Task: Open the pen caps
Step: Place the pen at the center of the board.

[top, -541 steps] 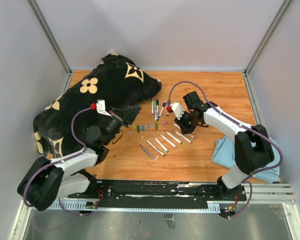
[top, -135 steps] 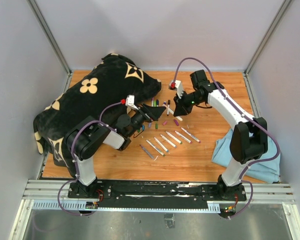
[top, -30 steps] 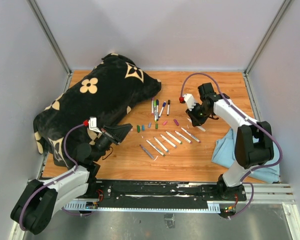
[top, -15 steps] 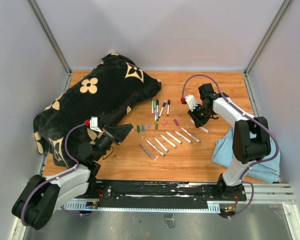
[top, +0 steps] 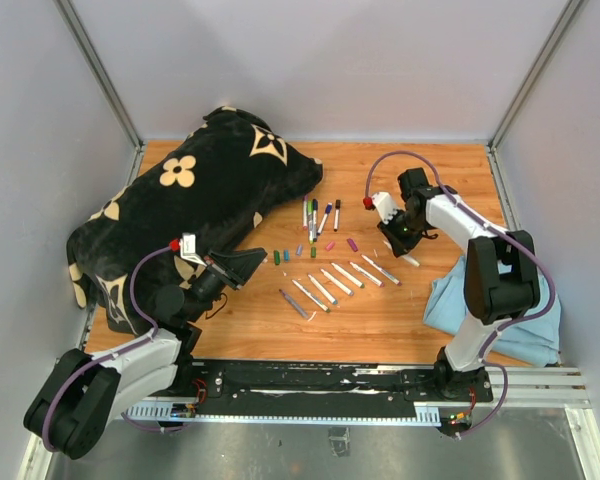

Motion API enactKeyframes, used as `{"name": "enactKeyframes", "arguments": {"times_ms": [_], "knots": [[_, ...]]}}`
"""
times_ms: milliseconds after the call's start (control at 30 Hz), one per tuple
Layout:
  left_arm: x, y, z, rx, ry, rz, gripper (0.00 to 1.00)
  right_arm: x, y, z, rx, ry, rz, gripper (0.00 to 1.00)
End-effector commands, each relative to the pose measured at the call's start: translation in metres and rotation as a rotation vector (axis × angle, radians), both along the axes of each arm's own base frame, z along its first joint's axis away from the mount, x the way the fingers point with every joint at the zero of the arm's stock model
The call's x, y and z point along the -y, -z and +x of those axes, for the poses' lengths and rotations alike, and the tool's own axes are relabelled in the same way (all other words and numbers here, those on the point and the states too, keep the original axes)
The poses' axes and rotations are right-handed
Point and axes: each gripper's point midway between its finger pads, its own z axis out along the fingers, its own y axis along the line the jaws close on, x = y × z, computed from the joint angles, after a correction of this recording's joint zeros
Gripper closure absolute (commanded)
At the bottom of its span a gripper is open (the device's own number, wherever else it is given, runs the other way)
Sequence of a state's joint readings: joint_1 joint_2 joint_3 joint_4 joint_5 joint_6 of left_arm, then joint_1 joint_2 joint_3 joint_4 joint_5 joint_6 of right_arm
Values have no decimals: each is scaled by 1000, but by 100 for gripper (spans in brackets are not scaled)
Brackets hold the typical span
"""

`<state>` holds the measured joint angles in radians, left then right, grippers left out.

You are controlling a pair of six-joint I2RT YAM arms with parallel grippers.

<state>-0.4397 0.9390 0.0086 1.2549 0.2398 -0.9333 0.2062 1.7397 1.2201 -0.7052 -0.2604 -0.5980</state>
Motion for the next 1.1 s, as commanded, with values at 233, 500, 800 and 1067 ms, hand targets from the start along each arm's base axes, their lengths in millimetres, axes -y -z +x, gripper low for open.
{"name": "enactKeyframes", "arguments": {"times_ms": [233,500,800,1067], "knots": [[-1,2,-4,9,8,0,100,8,5,5,-28,34,-23,89],[0,3,-3,6,13,2,100,2,11,5,-51,40,4,86],[3,3,-3,-1,34,-7,100,-7,21,2,-93,43,38,82],[7,4,-4,-8,58,-17,100,-7,27,0,-115,42,25,74]]}}
